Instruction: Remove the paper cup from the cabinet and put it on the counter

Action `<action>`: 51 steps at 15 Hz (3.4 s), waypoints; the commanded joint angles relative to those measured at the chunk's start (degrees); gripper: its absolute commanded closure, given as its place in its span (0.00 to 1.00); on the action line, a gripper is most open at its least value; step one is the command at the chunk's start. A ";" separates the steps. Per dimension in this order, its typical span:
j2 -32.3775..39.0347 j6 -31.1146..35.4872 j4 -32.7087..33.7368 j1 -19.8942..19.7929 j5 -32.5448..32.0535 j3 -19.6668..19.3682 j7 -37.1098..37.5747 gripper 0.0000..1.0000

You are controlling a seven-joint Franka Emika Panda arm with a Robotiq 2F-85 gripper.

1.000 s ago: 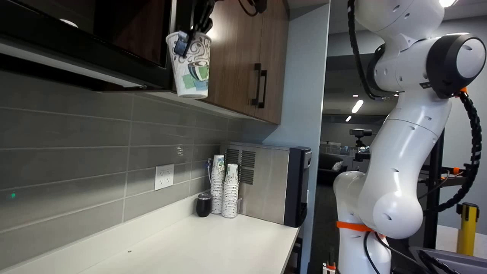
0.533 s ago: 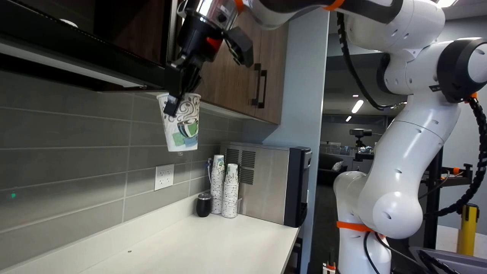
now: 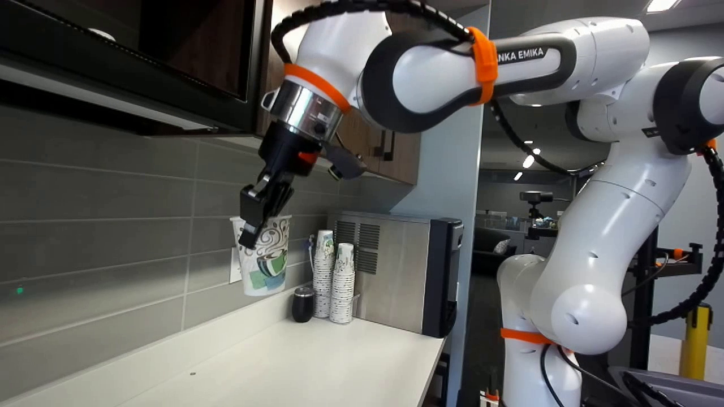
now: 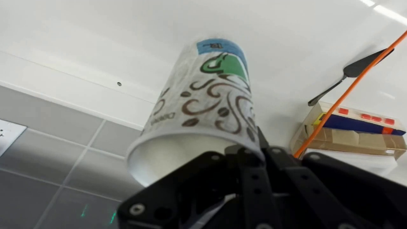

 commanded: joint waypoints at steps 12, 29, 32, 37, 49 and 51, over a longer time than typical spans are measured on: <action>17.51 25.77 -9.42 -6.28 -0.19 0.07 1.22 1.00; 31.51 40.14 -12.24 -17.59 -41.30 3.59 37.20 1.00; 34.93 40.34 -10.61 -16.88 -44.68 3.12 41.37 1.00; 40.36 40.82 -7.17 -16.15 -47.55 2.06 45.10 1.00; 47.67 39.99 0.67 -11.66 -60.36 -3.10 55.87 0.71; 47.29 40.09 0.48 -10.83 -63.27 -3.53 58.19 0.57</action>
